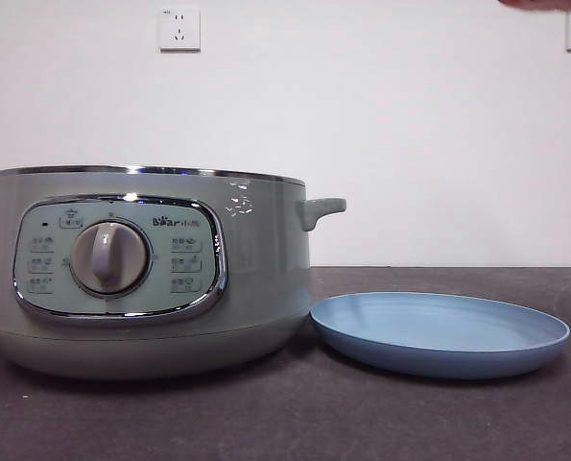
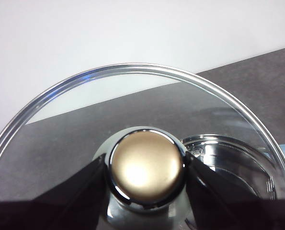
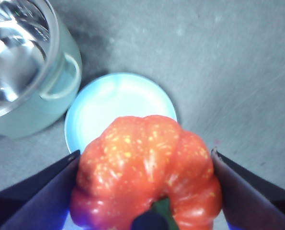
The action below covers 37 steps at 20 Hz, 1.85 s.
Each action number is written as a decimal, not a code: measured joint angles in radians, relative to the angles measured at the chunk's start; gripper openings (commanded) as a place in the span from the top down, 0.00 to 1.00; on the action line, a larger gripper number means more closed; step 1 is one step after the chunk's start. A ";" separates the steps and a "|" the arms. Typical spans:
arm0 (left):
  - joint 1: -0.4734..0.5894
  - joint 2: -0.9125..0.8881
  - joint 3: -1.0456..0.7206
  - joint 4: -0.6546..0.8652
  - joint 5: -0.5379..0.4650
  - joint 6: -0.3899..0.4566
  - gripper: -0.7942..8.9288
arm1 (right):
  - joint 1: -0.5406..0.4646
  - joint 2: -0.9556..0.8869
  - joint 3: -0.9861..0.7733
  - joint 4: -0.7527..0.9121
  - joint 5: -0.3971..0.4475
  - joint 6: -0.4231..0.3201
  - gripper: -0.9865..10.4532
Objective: Take the pumpkin out from the steamer,put the pumpkin in the blue plate,close the lid
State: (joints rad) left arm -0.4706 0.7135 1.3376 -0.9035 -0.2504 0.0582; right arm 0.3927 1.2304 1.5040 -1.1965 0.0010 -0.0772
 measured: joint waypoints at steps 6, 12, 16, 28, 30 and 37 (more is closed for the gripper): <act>0.000 0.069 0.000 0.016 0.064 -0.019 0.93 | 0.000 0.003 -0.389 0.325 -0.099 0.049 0.92; 0.000 0.151 0.000 0.016 0.079 -0.026 0.93 | 0.014 0.190 -0.470 0.550 -0.106 0.074 0.92; 0.000 0.196 0.000 0.018 0.095 -0.026 0.93 | 0.035 0.338 -0.470 0.631 -0.106 0.074 0.92; 0.000 0.237 0.000 0.072 0.105 -0.026 0.93 | 0.066 0.449 -0.470 0.692 -0.102 0.079 0.41; 0.000 0.254 0.000 0.077 0.125 -0.025 0.93 | 0.065 0.425 -0.472 0.667 -0.102 0.081 0.42; 0.000 0.365 0.000 0.170 0.199 -0.026 0.93 | 0.065 0.147 -0.472 0.568 -0.102 0.082 0.42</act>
State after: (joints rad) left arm -0.4706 1.0782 1.3376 -0.7338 -0.0517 0.0326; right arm 0.4580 1.3773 1.0317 -0.6281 -0.1013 0.0051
